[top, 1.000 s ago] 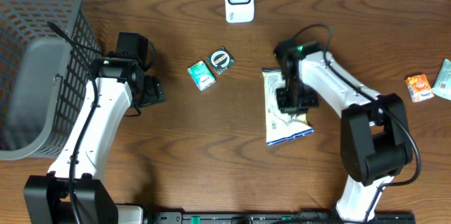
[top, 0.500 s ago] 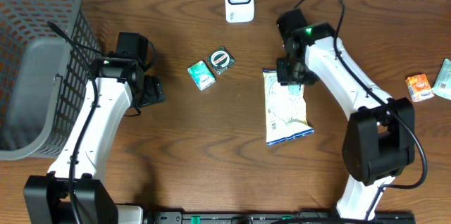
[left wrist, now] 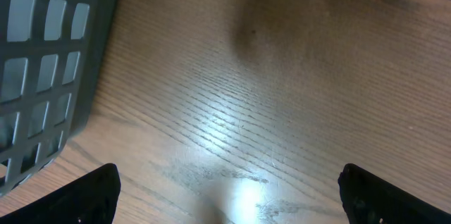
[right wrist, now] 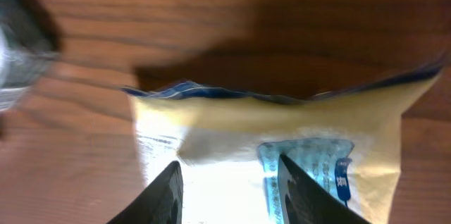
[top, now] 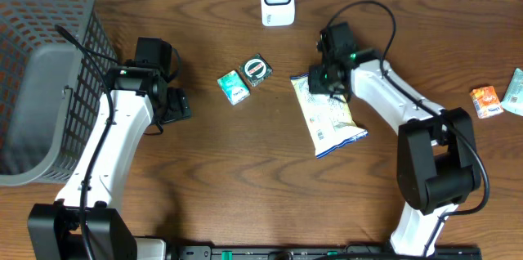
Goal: Scan the item barcode
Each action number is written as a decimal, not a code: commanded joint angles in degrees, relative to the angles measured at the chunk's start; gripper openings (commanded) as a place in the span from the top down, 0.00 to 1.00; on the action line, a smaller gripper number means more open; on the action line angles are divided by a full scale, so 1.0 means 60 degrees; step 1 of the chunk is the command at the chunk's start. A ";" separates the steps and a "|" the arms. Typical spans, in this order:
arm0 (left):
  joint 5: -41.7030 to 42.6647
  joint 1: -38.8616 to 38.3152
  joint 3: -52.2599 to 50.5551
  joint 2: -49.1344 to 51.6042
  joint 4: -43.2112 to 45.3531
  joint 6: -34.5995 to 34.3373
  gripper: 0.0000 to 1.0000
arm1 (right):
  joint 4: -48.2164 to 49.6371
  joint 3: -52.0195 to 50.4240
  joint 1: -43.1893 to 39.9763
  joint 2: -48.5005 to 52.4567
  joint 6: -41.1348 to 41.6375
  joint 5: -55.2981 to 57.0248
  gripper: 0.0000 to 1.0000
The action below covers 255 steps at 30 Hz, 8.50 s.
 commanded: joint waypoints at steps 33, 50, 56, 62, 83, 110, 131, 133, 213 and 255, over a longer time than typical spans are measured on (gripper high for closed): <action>-0.0189 0.0033 -0.0040 0.0000 -0.0033 -0.0124 0.02 | -0.5610 0.1177 -0.0838 -0.0073 -0.0401 0.1424 0.13; -0.0189 0.0033 -0.0040 0.0000 -0.0033 -0.0127 0.02 | -0.2962 -0.0783 -0.2572 -0.0047 -0.3257 -0.4029 0.01; -0.0189 0.0033 -0.0040 -0.0004 -0.0033 -0.0124 0.02 | -0.1934 -0.1778 -0.2262 -0.0047 -0.3118 -0.4579 0.01; -0.0189 0.0033 -0.0040 0.0000 -0.0033 -0.0124 0.02 | -0.1534 -0.2397 -0.1872 -0.0047 -0.3122 -0.4586 0.01; -0.0189 0.0033 -0.0040 0.0000 -0.0033 -0.0127 0.02 | -0.2692 -0.1053 -0.2641 -0.0408 -0.1949 -0.4051 0.99; -0.0189 0.0033 -0.0040 0.0000 -0.0029 -0.0124 0.02 | 0.0324 -0.2510 -0.0987 -0.0368 -0.0546 -0.3020 0.01; -0.0189 0.0033 -0.0040 -0.0004 -0.0029 -0.0124 0.02 | 0.2178 -0.2543 -0.2342 -0.1708 0.0142 -0.9916 0.99; -0.0189 0.0033 -0.0040 0.0000 -0.0033 -0.0127 0.02 | 0.2521 -0.2543 -0.2718 -0.2167 0.0539 -1.0542 0.99; -0.0189 0.0033 -0.0040 -0.0004 -0.0029 -0.0124 0.03 | 0.1526 -0.2546 -0.1337 -0.5574 0.1224 -0.5297 0.99; -0.0189 0.0033 -0.0040 0.0000 -0.0033 -0.0127 0.02 | -0.3293 -0.0535 0.1351 -0.0317 -0.0368 0.4819 0.71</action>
